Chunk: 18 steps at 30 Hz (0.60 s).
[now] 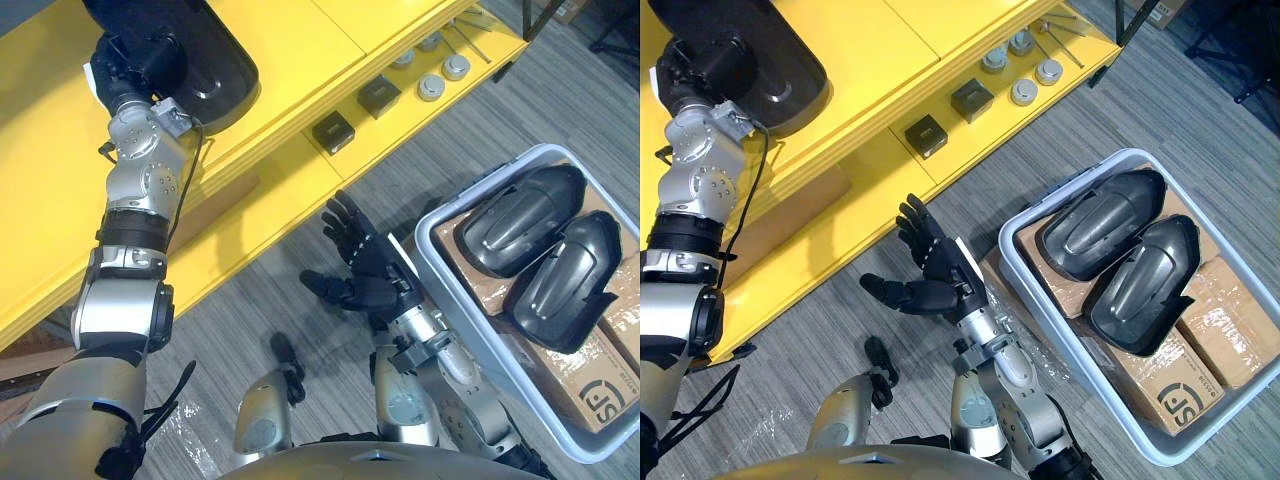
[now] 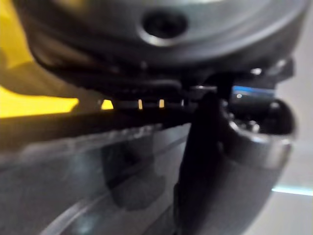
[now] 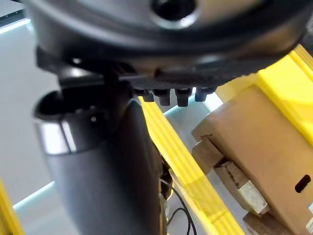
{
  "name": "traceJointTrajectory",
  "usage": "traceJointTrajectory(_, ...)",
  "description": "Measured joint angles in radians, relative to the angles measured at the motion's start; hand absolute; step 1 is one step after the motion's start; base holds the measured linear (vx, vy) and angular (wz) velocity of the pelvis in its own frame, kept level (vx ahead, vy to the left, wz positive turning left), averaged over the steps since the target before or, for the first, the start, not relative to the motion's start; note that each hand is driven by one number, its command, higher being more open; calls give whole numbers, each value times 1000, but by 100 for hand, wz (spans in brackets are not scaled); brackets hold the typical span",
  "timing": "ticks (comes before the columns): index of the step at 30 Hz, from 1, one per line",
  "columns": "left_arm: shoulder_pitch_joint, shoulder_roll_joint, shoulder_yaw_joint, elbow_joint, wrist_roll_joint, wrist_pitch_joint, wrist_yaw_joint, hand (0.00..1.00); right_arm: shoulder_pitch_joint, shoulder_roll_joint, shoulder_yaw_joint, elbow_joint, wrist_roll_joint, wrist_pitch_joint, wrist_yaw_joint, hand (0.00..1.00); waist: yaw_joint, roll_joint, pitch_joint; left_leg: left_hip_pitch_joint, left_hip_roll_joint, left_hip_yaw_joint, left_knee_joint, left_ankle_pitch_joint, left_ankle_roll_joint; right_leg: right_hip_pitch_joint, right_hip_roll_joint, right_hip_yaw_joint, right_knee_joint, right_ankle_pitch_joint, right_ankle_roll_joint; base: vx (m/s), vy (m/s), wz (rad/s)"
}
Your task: Walk over and take three plastic housings, then place them on the shelf
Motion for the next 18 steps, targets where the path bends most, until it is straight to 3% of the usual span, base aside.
traceJointTrajectory(15, -41, 15, 25, 41, 63, 59, 36, 100, 12, -2, 35, -47, 22, -1, -17, 100, 12, -7, 5, -7, 14, 0, 24, -4, -3, 1, 8, 0, 3, 1, -2, -6, 0, 0)
traceJointTrajectory(18, -46, 33, 23, 41, 133, 105, 6, 100, 12, -2, 41, -47, 37, -3, -18, 100, 11, -8, 6, -7, 14, -2, 26, -4, -3, 4, 8, -1, 3, 2, -2, -4, 2, 1)
